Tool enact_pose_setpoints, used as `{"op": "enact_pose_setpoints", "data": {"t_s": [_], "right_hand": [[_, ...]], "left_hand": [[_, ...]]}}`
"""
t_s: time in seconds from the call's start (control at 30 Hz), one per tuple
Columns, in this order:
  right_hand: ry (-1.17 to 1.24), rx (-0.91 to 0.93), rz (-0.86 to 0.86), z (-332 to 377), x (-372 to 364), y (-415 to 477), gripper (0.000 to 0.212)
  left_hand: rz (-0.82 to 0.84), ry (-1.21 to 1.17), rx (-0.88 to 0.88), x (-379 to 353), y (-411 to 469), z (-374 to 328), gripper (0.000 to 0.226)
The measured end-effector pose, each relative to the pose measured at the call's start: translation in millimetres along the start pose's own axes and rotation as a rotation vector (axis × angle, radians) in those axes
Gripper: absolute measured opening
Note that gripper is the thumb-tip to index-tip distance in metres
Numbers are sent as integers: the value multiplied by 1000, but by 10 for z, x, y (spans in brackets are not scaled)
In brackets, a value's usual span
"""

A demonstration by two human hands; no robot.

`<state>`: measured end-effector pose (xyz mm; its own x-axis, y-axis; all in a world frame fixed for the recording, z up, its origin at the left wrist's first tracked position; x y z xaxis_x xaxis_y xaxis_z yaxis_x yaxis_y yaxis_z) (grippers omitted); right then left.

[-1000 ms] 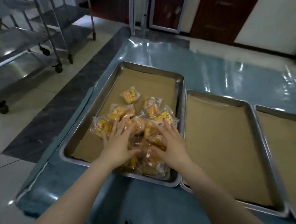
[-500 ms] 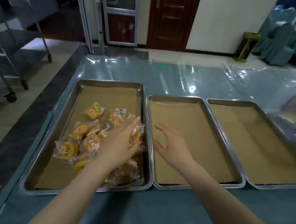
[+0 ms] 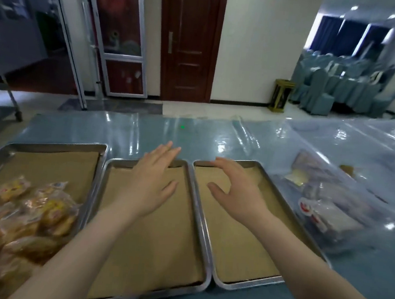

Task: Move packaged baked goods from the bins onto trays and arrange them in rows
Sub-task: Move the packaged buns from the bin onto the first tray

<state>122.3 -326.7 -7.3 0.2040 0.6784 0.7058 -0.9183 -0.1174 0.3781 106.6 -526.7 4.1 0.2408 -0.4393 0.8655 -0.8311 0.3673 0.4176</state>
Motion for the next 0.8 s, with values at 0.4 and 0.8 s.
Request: {"op": "enact_pose_setpoints", "data": {"t_s": [0.4,0.8], "right_hand": [[-27,18,-47,-972,1308,277,39],[-179,-77,-210,-2608,2798,-16,27]], "left_hand": [[-114,-52,-34,-381,819,-1191,63],[57,-202,-121,-1490,1605,-2336,55]]}}
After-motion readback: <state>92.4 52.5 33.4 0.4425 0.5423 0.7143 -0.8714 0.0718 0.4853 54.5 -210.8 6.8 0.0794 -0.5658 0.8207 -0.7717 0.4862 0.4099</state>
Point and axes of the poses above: each hand's wrist, its own y-axis towards the middle knuckle, its own x-axis out of the back of the hand, z = x × y, the point moved 3 cm from there along y, towards the middle knuckle, and after that the axes turned 7 degrees about y, right-handed, at the moved point
